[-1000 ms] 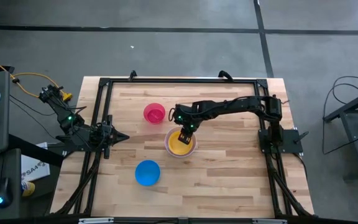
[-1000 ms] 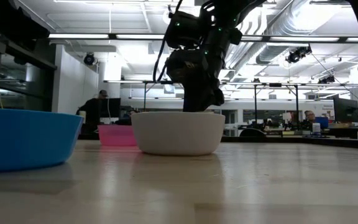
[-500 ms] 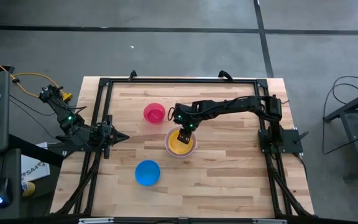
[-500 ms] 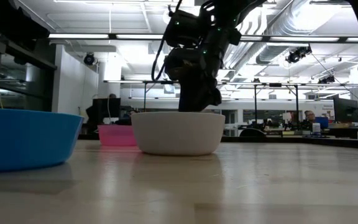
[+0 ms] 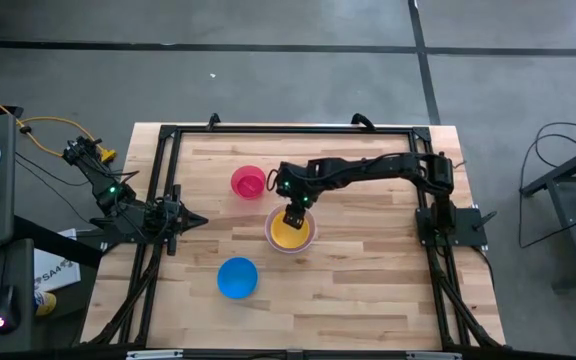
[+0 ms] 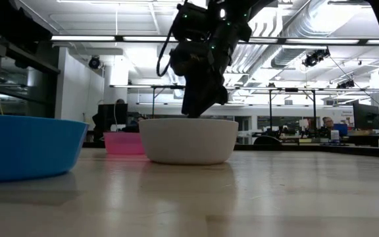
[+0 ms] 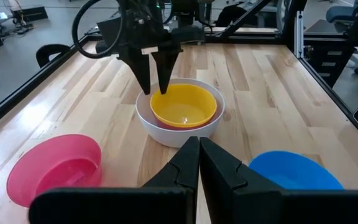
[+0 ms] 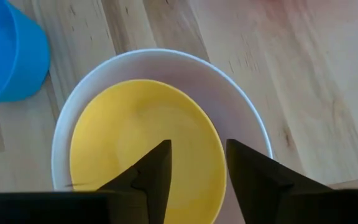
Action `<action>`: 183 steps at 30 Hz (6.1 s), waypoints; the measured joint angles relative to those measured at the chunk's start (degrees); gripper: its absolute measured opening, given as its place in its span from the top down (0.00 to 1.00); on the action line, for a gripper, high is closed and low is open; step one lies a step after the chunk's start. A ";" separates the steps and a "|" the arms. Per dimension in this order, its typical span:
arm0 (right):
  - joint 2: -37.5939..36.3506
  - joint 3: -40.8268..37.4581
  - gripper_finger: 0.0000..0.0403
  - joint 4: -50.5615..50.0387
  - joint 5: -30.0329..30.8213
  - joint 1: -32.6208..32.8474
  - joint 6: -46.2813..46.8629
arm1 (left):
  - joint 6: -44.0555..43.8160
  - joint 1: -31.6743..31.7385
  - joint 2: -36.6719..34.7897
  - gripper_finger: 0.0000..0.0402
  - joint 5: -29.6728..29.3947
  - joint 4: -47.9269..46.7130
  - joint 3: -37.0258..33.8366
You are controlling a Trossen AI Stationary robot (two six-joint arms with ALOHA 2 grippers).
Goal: Nest bowls inside each other
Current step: Stack the red bowl on the yellow bowl
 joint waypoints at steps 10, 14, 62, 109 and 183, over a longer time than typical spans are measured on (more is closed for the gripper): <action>-3.68 0.53 0.63 -4.60 -0.24 -0.92 -1.96 | -0.07 0.00 0.01 0.97 0.07 -0.09 0.00; -7.36 0.07 0.63 -5.97 0.48 -1.27 -2.49 | -0.41 0.00 0.00 0.97 0.11 -0.17 0.00; -52.39 -60.39 0.63 44.54 1.66 10.29 14.55 | -11.13 0.24 0.39 0.97 -0.48 -7.98 0.00; -70.52 -86.92 0.63 68.49 -22.31 15.37 14.19 | 1.61 37.92 21.07 0.97 27.06 18.23 0.00; -89.93 -87.05 0.63 38.93 10.47 15.37 15.16 | 8.88 38.10 21.03 0.97 34.27 13.07 0.02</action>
